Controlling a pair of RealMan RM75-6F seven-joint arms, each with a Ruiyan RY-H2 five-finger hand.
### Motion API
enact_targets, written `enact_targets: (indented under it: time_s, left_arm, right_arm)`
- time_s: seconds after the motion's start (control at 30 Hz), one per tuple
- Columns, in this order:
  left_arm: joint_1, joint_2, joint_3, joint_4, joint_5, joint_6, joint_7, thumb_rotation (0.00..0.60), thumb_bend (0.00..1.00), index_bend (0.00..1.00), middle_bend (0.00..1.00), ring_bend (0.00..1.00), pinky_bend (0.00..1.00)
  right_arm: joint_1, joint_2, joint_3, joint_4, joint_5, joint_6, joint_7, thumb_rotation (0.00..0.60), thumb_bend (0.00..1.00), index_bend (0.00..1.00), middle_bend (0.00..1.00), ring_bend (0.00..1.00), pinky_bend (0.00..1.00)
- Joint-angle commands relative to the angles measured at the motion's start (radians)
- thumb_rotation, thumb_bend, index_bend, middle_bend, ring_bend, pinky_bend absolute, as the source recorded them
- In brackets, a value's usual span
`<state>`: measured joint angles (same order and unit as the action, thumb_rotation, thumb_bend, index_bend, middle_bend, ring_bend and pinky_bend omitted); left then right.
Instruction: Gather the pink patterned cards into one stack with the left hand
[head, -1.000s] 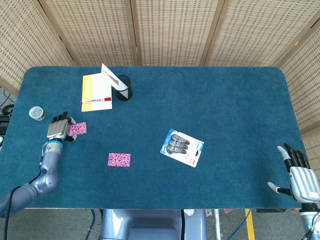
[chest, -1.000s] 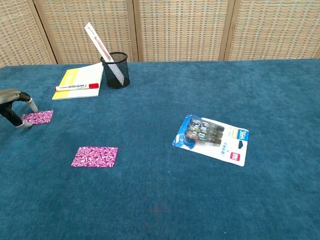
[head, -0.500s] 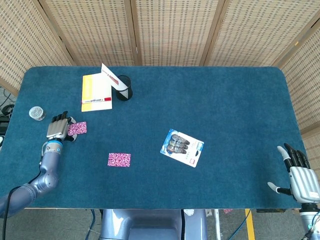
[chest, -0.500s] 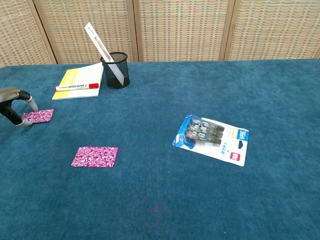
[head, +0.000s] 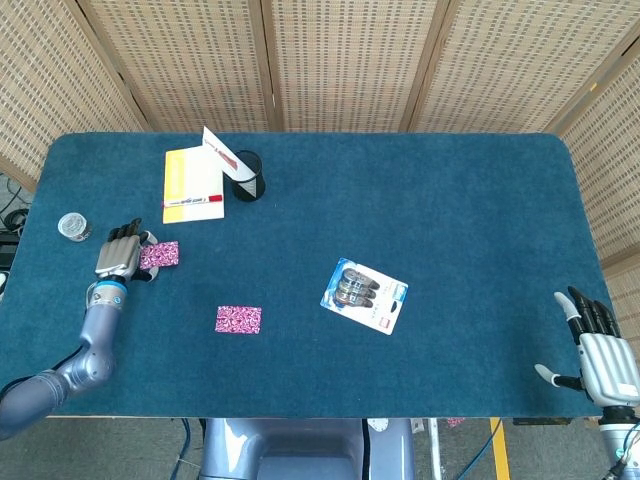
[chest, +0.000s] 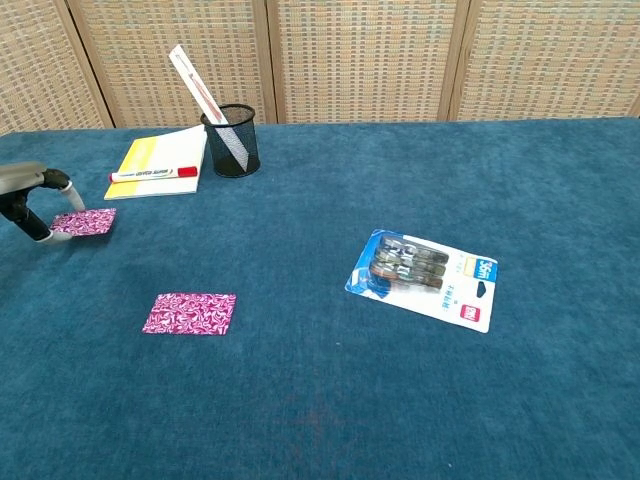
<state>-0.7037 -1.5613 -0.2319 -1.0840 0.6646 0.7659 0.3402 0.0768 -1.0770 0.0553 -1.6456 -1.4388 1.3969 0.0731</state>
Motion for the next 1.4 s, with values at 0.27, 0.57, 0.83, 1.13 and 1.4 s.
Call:
enact_targets:
  time_s: [0.27, 0.57, 0.83, 1.13, 1.4]
  left_arm:
    - [0.006, 0.061, 0.023, -0.195, 0.057, 0.075, 0.034, 0.600, 0.34, 0.51, 0.00, 0.00, 0.00]
    - [0.003, 0.076, 0.061, -0.364, 0.086, 0.137, 0.093, 0.600, 0.33, 0.51, 0.00, 0.00, 0.00]
    - [-0.017, 0.038, 0.094, -0.466, 0.092, 0.174, 0.156, 0.600, 0.33, 0.51, 0.00, 0.00, 0.00]
    - [-0.029, 0.015, 0.139, -0.575, 0.052, 0.227, 0.240, 0.600, 0.32, 0.51, 0.00, 0.00, 0.00]
    - [-0.032, 0.004, 0.150, -0.583, 0.014, 0.265, 0.272, 0.600, 0.32, 0.51, 0.00, 0.00, 0.00]
  right_arm:
    - [0.000, 0.000, 0.000, 0.000, 0.000, 0.000, 0.000, 0.600, 0.13, 0.02, 0.00, 0.00, 0.00]
    - [0.001, 0.002, -0.001, 0.001, -0.001, -0.002, 0.004, 0.600, 0.13, 0.02, 0.00, 0.00, 0.00]
    - [0.000, 0.003, -0.001, 0.000, -0.001, -0.002, 0.008, 0.600, 0.13, 0.01, 0.00, 0.00, 0.00]
    - [0.001, 0.005, -0.002, 0.002, -0.004, -0.003, 0.018, 0.600, 0.13, 0.01, 0.00, 0.00, 0.00]
    - [0.001, 0.005, -0.003, 0.003, -0.005, -0.003, 0.019, 0.600, 0.13, 0.01, 0.00, 0.00, 0.00]
